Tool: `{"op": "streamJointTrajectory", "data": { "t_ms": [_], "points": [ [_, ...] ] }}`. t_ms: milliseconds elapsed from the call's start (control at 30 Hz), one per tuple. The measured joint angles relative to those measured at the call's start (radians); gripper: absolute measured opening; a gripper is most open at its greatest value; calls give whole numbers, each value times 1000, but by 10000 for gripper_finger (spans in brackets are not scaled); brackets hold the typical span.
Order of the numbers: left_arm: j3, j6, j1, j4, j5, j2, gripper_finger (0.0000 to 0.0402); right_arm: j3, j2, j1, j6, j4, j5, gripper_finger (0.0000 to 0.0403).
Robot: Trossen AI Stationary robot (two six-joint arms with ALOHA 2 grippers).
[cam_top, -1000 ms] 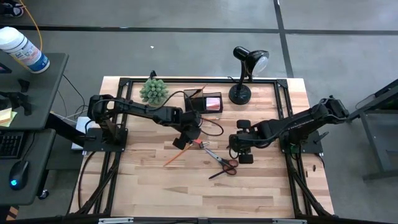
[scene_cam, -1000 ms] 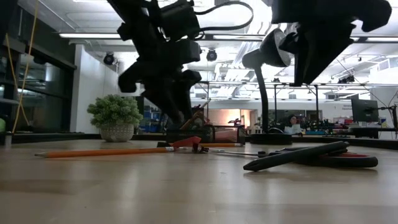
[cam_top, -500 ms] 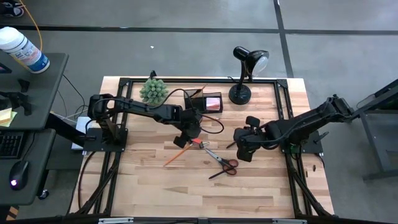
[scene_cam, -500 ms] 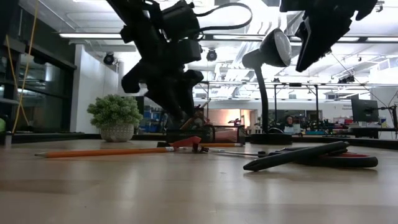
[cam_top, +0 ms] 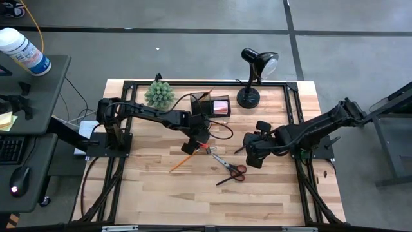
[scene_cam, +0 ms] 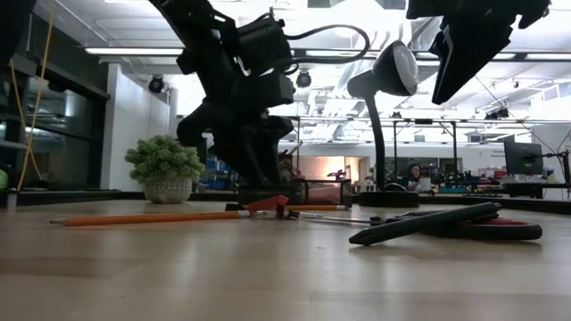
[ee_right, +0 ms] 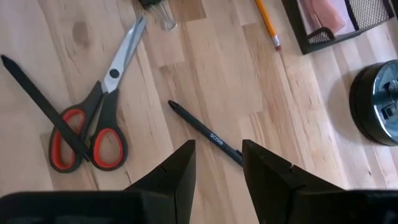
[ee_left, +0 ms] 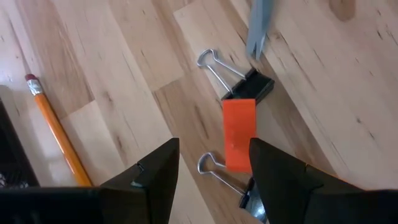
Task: Pick and place office supplies into organizer
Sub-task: Put the orange eraser into the black desk organizer
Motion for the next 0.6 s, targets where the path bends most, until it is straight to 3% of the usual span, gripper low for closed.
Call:
{"op": "streamJointTrajectory", "data": {
  "t_ms": [600],
  "points": [
    [1, -109, -8, 26, -10, 11, 184, 0, 0, 0, 45, 67, 39, 124]
  ]
}}
